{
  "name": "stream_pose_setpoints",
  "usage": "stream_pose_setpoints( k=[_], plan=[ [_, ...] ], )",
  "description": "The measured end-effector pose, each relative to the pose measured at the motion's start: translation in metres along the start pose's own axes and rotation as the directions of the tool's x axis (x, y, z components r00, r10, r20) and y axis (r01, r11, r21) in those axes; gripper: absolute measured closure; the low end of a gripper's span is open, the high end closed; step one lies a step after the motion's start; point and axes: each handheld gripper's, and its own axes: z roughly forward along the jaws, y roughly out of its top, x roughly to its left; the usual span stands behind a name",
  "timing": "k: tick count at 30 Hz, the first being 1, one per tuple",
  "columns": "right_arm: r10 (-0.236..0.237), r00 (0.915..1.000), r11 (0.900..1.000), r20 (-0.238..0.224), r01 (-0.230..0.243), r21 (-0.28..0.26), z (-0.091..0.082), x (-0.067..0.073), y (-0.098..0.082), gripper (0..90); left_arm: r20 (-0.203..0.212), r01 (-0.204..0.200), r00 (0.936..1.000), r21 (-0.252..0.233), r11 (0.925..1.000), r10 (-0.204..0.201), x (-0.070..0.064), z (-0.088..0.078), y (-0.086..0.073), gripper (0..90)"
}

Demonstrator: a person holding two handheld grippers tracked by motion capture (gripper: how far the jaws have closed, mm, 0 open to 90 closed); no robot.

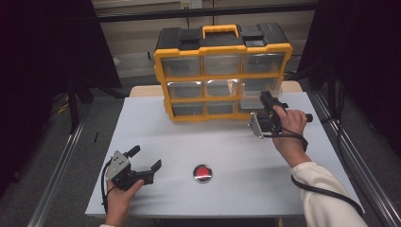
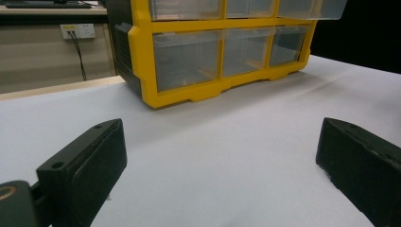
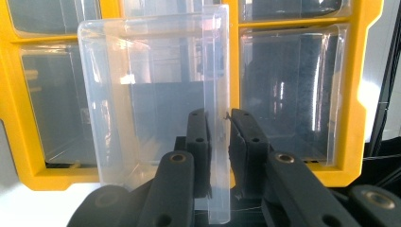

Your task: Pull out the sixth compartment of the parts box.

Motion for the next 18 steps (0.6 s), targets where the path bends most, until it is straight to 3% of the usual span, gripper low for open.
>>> stream_pose_setpoints(
  k=[18],
  plan=[
    [0.009, 0.9999, 1.000, -0.012, -0.009, 0.005, -0.0010, -0.0011, -0.0001, 79.6, 0.003, -0.001, 1.0000, -0.003, 1.0000, 0.001, 0.0004, 0.0000, 0.0001, 2.6]
  ],
)
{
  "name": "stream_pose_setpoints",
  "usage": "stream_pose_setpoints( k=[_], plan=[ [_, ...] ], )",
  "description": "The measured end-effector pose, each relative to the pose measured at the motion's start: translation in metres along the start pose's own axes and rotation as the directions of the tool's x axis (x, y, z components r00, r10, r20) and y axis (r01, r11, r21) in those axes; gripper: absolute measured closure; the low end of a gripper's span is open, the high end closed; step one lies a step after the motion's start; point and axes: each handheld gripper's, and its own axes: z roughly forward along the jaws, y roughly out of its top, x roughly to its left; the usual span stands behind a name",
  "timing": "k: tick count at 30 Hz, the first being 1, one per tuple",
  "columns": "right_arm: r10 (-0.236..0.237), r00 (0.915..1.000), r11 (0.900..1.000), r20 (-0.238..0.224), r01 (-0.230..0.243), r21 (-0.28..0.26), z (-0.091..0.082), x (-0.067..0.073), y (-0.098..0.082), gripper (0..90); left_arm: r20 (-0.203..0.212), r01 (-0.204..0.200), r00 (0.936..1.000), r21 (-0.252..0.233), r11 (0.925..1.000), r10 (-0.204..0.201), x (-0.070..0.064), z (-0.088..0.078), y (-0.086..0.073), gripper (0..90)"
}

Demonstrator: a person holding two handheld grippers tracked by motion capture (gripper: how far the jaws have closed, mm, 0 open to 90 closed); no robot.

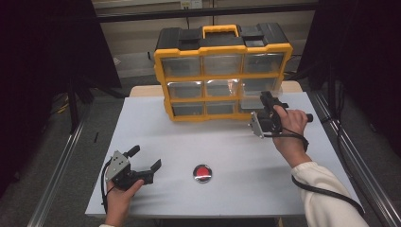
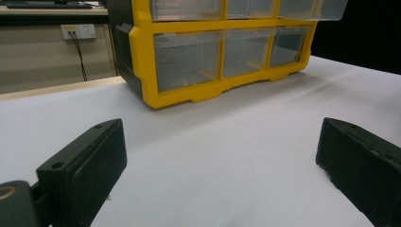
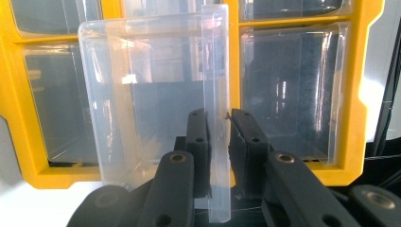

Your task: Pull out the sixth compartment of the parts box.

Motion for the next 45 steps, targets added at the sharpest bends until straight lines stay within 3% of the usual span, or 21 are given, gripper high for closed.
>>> stream_pose_setpoints(
  k=[2, 17, 20, 27, 28, 32, 36, 45],
  plan=[
    [-0.020, 0.9998, 1.000, 0.008, 0.020, -0.010, 0.000, 0.000, -0.001, 79.6, -0.001, 0.003, 1.0000, 0.000, 1.0000, -0.003, 0.000, 0.000, 0.000, 2.6],
    [-0.021, 0.9998, 1.000, 0.003, 0.021, -0.013, -0.003, 0.000, 0.000, 79.4, -0.007, 0.003, 1.0000, 0.002, 1.0000, -0.003, -0.001, 0.000, 0.000, 2.6],
    [0.002, 1.0000, 1.000, -0.007, -0.002, -0.010, -0.005, 0.001, -0.001, 79.3, 0.000, -0.003, 1.0000, 0.005, 1.0000, 0.003, 0.000, 0.000, 0.000, 2.6],
    [-0.015, 0.9998, 1.000, -0.008, 0.015, -0.018, -0.008, 0.000, -0.001, 79.1, -0.001, -0.009, 1.0000, 0.003, 1.0000, 0.009, 0.000, 0.001, 0.000, 2.6],
    [0.007, 0.9999, 1.000, -0.010, -0.007, -0.015, -0.009, 0.002, -0.001, 79.1, -0.003, -0.011, 0.9999, 0.006, 0.9999, 0.011, 0.000, 0.000, 0.000, 2.6],
    [0.003, 1.0000, 1.000, -0.005, -0.003, -0.015, -0.011, 0.003, -0.001, 79.1, 0.000, -0.009, 1.0000, 0.003, 0.9999, 0.009, 0.000, 0.001, 0.000, 2.6],
    [-0.018, 0.9998, 1.000, 0.003, 0.018, -0.024, -0.012, 0.001, -0.002, 79.0, -0.002, -0.006, 1.0000, 0.002, 1.0000, 0.006, 0.000, 0.000, 0.000, 2.6],
    [0.003, 1.0000, 1.000, -0.006, -0.003, -0.020, -0.016, 0.003, -0.003, 79.0, -0.002, 0.002, 1.0000, 0.001, 1.0000, -0.002, 0.000, 0.000, 0.000, 2.6]
  ],
)
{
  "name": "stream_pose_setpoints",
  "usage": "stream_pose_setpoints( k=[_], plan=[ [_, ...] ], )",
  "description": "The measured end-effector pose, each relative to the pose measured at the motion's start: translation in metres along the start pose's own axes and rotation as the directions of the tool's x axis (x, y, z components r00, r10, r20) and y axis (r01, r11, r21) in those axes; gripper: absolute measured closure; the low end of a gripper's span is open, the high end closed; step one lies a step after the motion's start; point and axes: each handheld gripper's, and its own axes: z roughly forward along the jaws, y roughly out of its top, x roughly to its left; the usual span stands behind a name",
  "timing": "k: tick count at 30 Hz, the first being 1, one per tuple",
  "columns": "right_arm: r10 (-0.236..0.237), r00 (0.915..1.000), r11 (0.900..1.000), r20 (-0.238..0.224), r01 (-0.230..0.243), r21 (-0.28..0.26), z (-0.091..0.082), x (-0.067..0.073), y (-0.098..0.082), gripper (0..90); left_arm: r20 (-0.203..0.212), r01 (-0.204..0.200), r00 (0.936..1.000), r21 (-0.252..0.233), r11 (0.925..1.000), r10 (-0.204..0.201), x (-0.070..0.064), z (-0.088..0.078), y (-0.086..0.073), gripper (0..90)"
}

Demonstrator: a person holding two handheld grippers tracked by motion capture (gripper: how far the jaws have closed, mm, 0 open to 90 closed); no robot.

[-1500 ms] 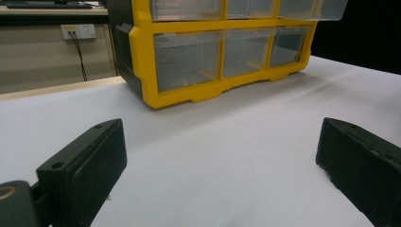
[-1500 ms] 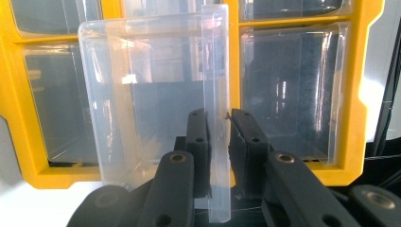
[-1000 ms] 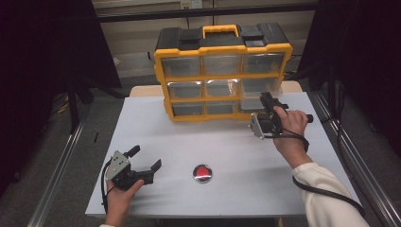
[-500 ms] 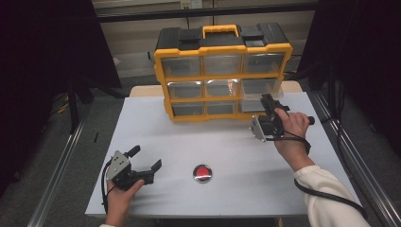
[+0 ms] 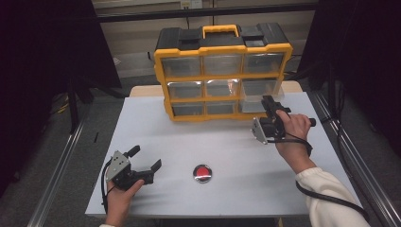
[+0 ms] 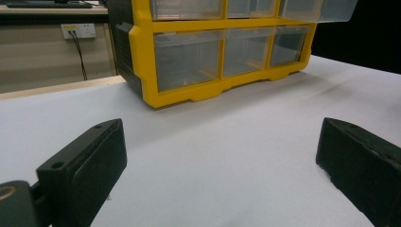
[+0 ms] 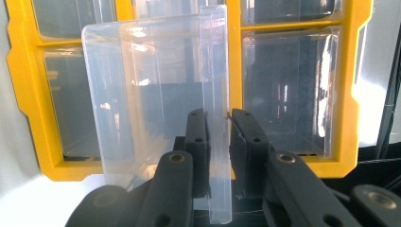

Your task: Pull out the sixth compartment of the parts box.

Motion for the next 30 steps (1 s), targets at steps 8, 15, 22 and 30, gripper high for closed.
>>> stream_pose_setpoints(
  k=[8, 15, 22, 30],
  plan=[
    [-0.001, 1.0000, 1.000, -0.002, 0.001, -0.002, -0.0025, 0.0001, 0.0000, 79.0, 0.000, -0.002, 1.0000, 0.001, 1.0000, 0.002, -0.0002, -0.0001, 0.0001, 2.6],
    [-0.006, 1.0000, 1.000, -0.004, 0.006, -0.005, -0.0050, -0.0008, 0.0002, 79.0, 0.001, -0.001, 1.0000, 0.000, 1.0000, 0.001, -0.0003, 0.0000, 0.0000, 2.6],
    [0.015, 0.9999, 1.000, -0.003, -0.015, -0.003, -0.0061, 0.0004, -0.0007, 78.7, 0.000, -0.003, 1.0000, 0.002, 1.0000, 0.003, -0.0002, 0.0000, 0.0000, 2.6],
    [0.004, 1.0000, 1.000, -0.005, -0.004, -0.011, -0.0060, 0.0005, -0.0004, 78.5, -0.001, -0.002, 1.0000, 0.001, 1.0000, 0.002, -0.0003, -0.0002, 0.0001, 2.6]
  ],
)
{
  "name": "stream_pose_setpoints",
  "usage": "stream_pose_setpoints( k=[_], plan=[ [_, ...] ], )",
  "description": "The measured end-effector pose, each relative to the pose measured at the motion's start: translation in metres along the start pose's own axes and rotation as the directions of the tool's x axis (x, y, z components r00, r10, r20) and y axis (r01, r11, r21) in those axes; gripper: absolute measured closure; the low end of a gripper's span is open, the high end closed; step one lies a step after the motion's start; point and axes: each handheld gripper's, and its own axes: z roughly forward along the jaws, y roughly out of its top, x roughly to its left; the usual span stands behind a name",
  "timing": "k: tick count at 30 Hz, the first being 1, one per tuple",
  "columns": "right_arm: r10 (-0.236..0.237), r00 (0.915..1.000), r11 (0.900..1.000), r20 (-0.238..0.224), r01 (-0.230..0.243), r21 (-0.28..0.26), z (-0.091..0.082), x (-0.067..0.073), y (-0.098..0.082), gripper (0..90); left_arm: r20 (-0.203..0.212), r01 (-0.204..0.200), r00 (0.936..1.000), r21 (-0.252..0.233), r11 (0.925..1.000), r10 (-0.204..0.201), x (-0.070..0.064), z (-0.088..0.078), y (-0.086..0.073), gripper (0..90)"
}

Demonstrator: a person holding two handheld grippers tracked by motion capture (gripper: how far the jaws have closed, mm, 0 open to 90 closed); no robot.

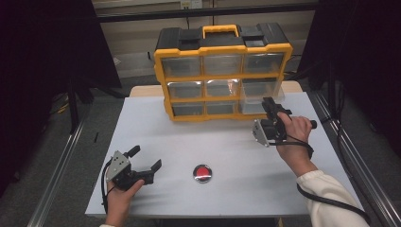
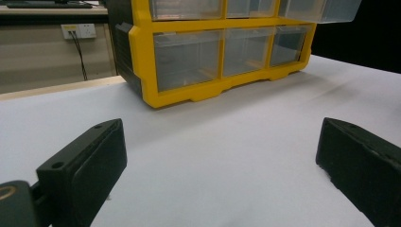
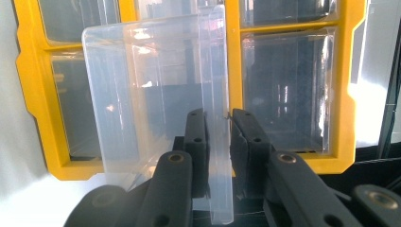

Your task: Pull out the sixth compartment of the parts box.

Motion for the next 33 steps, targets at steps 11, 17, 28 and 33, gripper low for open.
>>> stream_pose_setpoints(
  k=[11, 17, 28, 33],
  plan=[
    [0.025, 0.9997, 1.000, 0.005, -0.025, 0.000, -0.001, 0.002, -0.001, 77.5, 0.001, -0.010, 0.9999, 0.004, 0.9999, 0.010, 0.000, 0.000, 0.000, 2.6],
    [0.072, 0.9973, 0.997, 0.015, -0.072, 0.002, -0.002, 0.002, -0.001, 73.5, -0.003, -0.003, 1.0000, -0.004, 1.0000, 0.003, 0.000, 0.001, 0.000, 2.6],
    [0.162, 0.9866, 0.987, 0.019, -0.162, -0.002, -0.008, 0.005, -0.002, 62.8, -0.002, -0.016, 0.9999, 0.007, 0.9999, 0.016, 0.000, 0.000, 0.000, 2.6],
    [0.241, 0.9704, 0.971, 0.016, -0.241, -0.006, -0.011, 0.008, -0.004, 60.1, 0.000, -0.003, 1.0000, 0.006, 1.0000, 0.003, -0.001, 0.001, -0.001, 2.7]
  ],
)
